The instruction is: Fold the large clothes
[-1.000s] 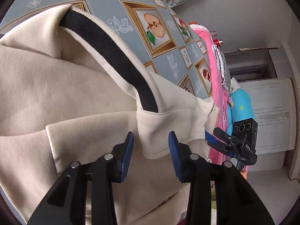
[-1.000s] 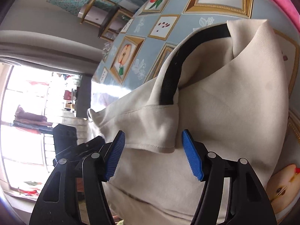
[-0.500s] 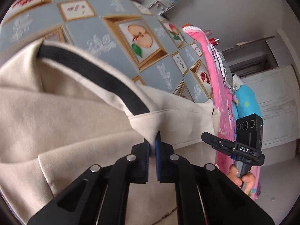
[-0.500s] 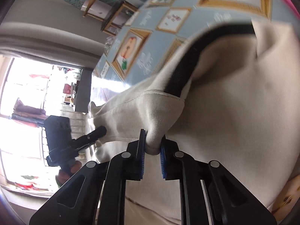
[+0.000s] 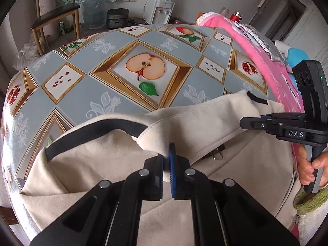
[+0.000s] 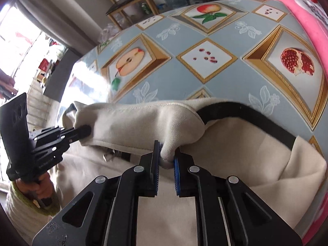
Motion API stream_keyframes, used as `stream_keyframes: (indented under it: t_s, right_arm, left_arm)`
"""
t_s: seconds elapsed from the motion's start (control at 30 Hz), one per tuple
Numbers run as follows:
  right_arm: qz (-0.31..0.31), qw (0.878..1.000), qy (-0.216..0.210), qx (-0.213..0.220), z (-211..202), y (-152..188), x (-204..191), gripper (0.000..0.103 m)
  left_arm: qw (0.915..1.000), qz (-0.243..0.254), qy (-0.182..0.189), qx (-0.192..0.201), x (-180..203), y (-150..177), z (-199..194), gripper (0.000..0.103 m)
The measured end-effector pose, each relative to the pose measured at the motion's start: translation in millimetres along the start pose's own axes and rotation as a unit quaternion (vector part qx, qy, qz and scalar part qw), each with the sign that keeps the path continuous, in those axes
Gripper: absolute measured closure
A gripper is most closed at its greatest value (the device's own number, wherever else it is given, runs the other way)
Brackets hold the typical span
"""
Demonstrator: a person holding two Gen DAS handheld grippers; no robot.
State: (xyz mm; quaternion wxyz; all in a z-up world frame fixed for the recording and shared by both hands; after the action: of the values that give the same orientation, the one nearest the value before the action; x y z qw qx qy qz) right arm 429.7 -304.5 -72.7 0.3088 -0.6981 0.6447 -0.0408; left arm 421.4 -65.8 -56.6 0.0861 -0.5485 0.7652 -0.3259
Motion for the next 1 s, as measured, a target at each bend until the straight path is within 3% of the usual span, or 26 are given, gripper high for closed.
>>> stream_keyframes:
  t_s: [0.13,0.33,0.37,0.4,0.47,0.5,0.6,0.7,0.83,0.9,1.0]
  right_arm:
    - [-0.009,1.000,-0.011,-0.006,-4.5,16.9,6.0,0.091]
    - [0.018,1.000,-0.001,0.003,-2.8,11.1,9.9,0.088]
    - [0.021,1.000,0.001,0.003,-4.9,12.2,10.4,0.082]
    - [0.023,1.000,0.011,0.002,-8.2,13.4,10.0,0.068]
    - [0.016,0.997,0.068,0.017,-26.3,15.2,6.3,0.049]
    - [0.005,0.995,0.096,0.034,-39.1,15.0,2.6,0.048]
    - [-0.025,0.985,0.146,0.088,-73.4,14.0,-11.3,0.047]
    - [-0.076,0.983,0.118,0.116,-79.5,12.6,-45.6,0.055]
    - [-0.131,0.981,0.089,0.108,-50.1,11.3,-86.0,0.069]
    - [-0.122,0.987,0.062,0.089,-24.1,4.5,-94.8,0.077]
    - [-0.089,0.994,0.047,0.046,5.2,9.4,-85.3,0.081]
  left_arm:
    - [0.9988,0.048,-0.009,0.007,10.4,10.0,-0.8,0.098]
    - [0.9988,0.040,-0.028,0.004,11.4,3.9,9.1,0.097]
    - [0.9988,0.040,-0.027,0.005,11.7,5.1,8.2,0.097]
    - [0.9989,0.039,-0.025,0.005,10.9,6.0,7.1,0.097]
    - [0.9991,0.036,-0.020,0.005,9.4,7.0,5.1,0.097]
    - [0.9991,0.037,-0.019,0.006,9.1,7.2,4.9,0.097]
    - [0.9991,0.036,-0.020,0.007,10.0,7.6,5.1,0.097]
    - [0.9990,0.039,-0.021,0.008,11.0,8.1,4.2,0.097]
    - [0.9993,0.031,-0.017,0.009,9.5,8.4,3.4,0.097]
    - [0.9994,0.029,-0.014,0.010,8.8,8.3,2.8,0.097]
    - [0.9995,0.028,-0.015,0.011,3.7,7.0,-1.6,0.092]
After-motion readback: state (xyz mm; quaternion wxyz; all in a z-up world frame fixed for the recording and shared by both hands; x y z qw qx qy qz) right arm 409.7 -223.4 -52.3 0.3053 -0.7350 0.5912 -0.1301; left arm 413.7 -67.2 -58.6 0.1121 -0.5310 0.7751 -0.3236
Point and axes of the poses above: each gripper's, at about its wrist camera, not at the fingertips, and z roughly the way its jaws point, x to its right, y to its underside, the point moved 1 cm from there along z, roughly the way its jaws point, and after that the axes turned 10 degrees about x, right-handed, at the moved point
